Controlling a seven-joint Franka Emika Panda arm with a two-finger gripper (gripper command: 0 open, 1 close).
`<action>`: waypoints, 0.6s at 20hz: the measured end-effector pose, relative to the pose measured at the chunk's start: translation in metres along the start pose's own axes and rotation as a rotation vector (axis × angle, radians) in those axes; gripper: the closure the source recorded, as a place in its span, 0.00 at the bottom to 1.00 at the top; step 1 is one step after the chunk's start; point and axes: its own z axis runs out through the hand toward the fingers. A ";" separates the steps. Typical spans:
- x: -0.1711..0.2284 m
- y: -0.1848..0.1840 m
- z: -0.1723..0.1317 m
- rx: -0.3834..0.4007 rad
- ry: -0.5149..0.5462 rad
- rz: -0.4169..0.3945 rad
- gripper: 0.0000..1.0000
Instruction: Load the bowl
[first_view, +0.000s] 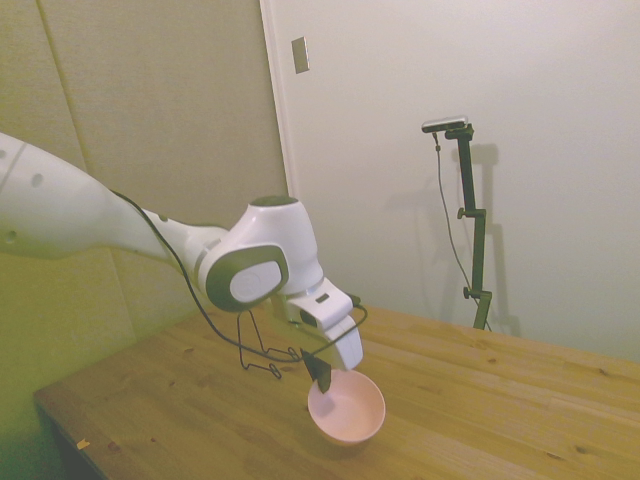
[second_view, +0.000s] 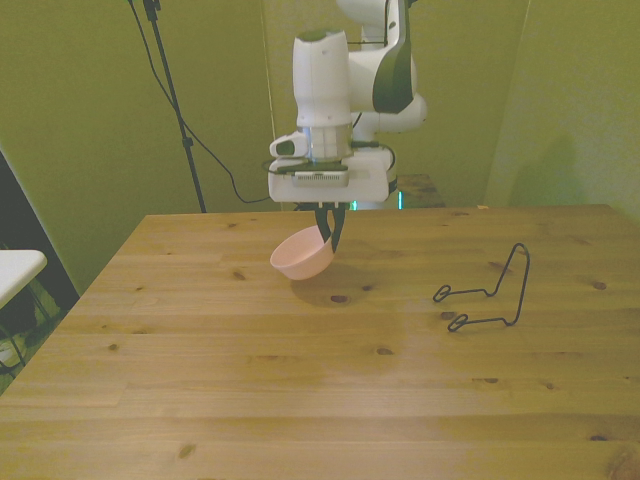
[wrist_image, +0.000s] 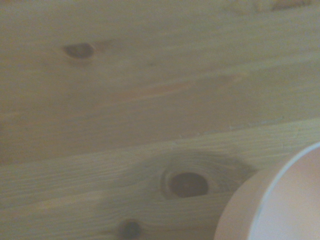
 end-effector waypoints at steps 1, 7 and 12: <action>-0.004 -0.009 -0.013 0.020 -0.008 -0.004 1.00; -0.045 -0.094 -0.050 0.105 -0.064 -0.107 1.00; -0.071 -0.146 -0.052 0.191 -0.144 -0.155 1.00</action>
